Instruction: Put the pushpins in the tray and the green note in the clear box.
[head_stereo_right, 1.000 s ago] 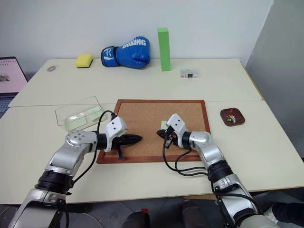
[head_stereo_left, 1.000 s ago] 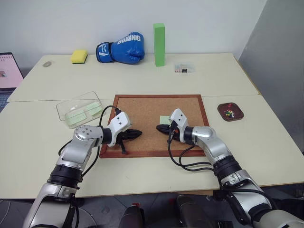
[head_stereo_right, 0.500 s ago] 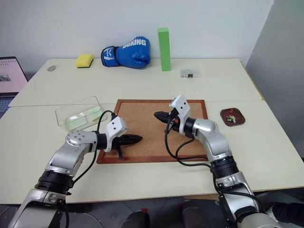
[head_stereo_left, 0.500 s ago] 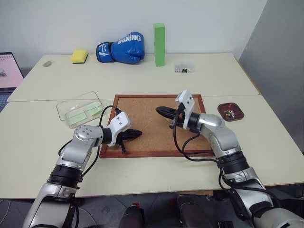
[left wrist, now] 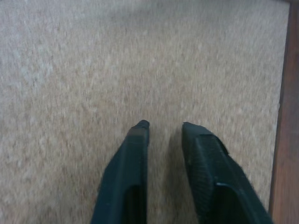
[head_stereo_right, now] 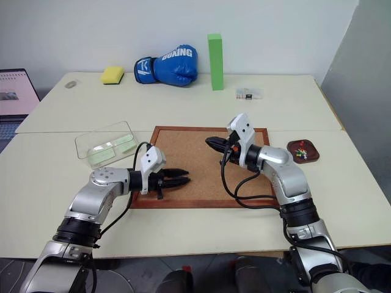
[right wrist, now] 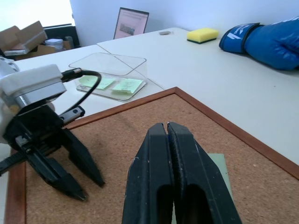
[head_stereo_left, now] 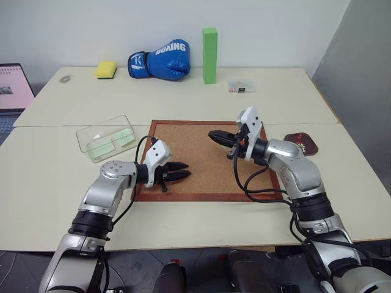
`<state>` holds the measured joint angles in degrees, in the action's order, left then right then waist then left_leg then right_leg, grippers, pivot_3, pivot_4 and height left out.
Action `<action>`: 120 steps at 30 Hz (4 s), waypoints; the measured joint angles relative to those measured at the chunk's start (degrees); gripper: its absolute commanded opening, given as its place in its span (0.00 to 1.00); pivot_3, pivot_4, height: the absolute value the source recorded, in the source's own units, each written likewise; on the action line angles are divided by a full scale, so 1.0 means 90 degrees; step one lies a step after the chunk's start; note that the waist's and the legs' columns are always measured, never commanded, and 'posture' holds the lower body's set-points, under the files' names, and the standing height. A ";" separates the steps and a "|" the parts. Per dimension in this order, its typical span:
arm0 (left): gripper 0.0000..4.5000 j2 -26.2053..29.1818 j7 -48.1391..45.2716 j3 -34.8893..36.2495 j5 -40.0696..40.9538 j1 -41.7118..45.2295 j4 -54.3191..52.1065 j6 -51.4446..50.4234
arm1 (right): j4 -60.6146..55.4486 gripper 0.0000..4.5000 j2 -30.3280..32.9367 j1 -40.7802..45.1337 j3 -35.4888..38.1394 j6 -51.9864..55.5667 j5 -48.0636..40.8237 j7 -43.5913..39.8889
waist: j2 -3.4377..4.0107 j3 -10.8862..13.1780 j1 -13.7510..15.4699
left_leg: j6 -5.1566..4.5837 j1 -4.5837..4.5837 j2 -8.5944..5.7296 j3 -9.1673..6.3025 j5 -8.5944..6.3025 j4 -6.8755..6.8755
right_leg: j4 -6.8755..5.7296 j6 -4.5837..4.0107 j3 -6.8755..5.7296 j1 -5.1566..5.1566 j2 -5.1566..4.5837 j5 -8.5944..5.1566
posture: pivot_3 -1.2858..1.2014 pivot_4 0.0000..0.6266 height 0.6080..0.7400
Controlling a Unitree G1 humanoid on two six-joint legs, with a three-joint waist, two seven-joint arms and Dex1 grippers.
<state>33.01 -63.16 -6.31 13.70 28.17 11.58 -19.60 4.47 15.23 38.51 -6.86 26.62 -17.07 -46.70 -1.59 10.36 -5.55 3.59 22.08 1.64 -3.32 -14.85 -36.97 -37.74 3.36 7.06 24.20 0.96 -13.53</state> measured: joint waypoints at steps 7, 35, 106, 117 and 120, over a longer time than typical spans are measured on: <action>0.77 0.0147 -0.0368 0.0006 0.0204 0.0591 -0.0671 0.0322 | -0.0303 0.00 0.0444 0.0211 0.0143 0.1348 -0.1000 -0.0632 | 0.0004 0.0009 0.0047 | 0.0000 -0.0001 0.0000 0.0001 0.0000 0.0000 | 0.0001 0.0000 0.0000 -0.0001 0.0000 0.0000 | 0.52 0.24 1.00; 0.69 -0.0198 -0.1549 -0.0394 0.0062 0.1079 -0.0019 0.2383 | -0.1046 0.00 0.0822 0.0422 0.0248 0.3373 -0.2563 -0.1024 | 0.0005 0.0012 0.0052 | -0.0001 0.0008 0.0000 -0.0002 0.0000 -0.0002 | 0.0006 0.0001 -0.0003 0.0003 0.0000 0.0000 | 0.52 0.24 1.00; 0.00 -0.1196 0.1433 -0.0539 0.0582 -0.0085 -0.2442 -0.0882 | 0.2091 0.00 0.1425 -0.0847 0.2622 -0.1137 0.0525 0.3491 | 0.0006 0.0016 0.0048 | 0.0000 -0.0015 -0.0008 0.0025 0.0000 -0.0004 | 0.0001 0.0012 0.0027 -0.0011 -0.0001 -0.0001 | 0.52 0.24 1.00; 0.00 -0.0998 0.1549 -0.0512 0.0595 -0.0089 -0.2590 -0.1108 | 0.3685 0.00 0.1207 -0.0405 0.2637 -0.1801 0.0512 0.3634 | 0.0008 0.0017 0.0047 | 0.0000 -0.0013 -0.0009 0.0025 0.0000 -0.0002 | 0.0004 0.0011 0.0027 -0.0011 -0.0002 -0.0001 | 0.52 0.24 1.00; 0.00 -0.0998 0.1591 -0.0512 0.0595 -0.0089 -0.2590 -0.1109 | 0.3687 0.00 0.1184 -0.0405 0.2638 -0.1804 0.0509 0.3674 | 0.0008 0.0017 0.0046 | -0.0001 -0.0014 -0.0008 0.0024 0.0000 -0.0003 | 0.0003 0.0011 0.0026 -0.0012 -0.0002 -0.0001 | 0.52 0.24 1.00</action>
<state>24.03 -48.85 -10.92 19.05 27.37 -11.73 -29.58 37.65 25.89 34.86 16.88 10.38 -12.49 -13.63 -1.52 10.51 -5.13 3.58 21.95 1.57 -3.11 -14.84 -36.99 -37.71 3.46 7.29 24.09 0.94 -13.54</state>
